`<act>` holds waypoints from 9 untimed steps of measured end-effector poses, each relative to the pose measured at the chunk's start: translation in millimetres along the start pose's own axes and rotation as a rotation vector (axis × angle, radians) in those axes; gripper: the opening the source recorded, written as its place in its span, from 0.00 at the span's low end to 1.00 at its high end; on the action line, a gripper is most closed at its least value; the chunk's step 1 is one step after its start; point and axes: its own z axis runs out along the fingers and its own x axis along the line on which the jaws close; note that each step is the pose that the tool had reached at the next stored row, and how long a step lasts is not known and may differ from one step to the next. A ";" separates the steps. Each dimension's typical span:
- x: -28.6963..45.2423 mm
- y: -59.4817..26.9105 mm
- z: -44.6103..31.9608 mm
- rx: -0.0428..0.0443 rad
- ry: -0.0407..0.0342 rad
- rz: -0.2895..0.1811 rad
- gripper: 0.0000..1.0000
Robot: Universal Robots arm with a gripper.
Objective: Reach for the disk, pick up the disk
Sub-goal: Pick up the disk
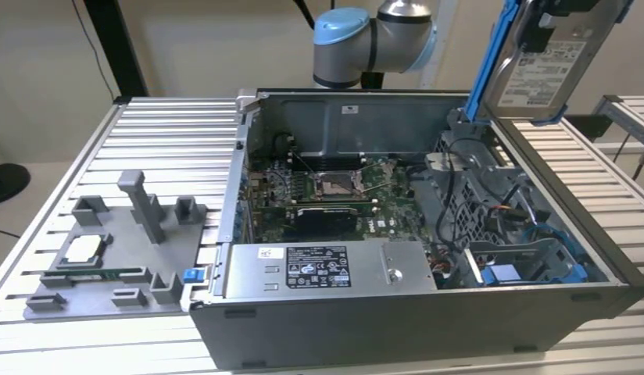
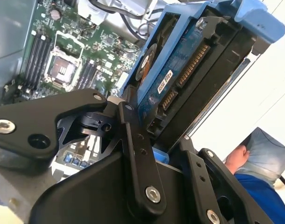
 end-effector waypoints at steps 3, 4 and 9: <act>4.6 -0.3 0.1 0.0000 -0.0001 0.000 0.00; 6.0 -0.4 0.1 0.0000 0.0000 0.000 0.00; 12.8 -0.8 0.3 0.0000 0.0000 0.000 0.00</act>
